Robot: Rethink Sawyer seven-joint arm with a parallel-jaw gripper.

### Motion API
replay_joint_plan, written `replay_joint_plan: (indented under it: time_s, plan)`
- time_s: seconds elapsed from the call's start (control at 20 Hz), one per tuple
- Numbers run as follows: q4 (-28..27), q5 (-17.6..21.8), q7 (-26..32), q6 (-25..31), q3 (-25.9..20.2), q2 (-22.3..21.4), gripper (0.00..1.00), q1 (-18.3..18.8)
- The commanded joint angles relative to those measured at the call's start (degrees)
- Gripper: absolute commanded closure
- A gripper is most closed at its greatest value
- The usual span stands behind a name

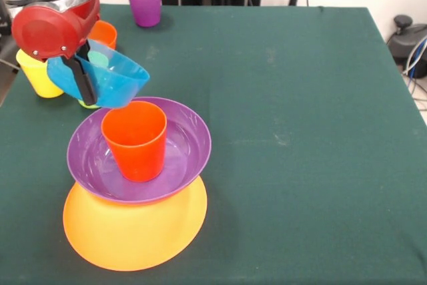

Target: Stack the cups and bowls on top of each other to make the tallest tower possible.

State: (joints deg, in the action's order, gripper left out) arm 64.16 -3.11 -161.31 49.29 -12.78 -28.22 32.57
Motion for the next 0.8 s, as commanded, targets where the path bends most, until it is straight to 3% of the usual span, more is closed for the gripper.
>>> replay_joint_plan:
  time_s: [0.05, 0.8]
  plan:
    - [-5.84, 0.36, 5.60, 9.04, -3.83, 2.12, 1.00, -2.10]
    - [-6.92, -1.38, 5.60, 9.97, -4.75, 3.97, 1.00, -1.95]
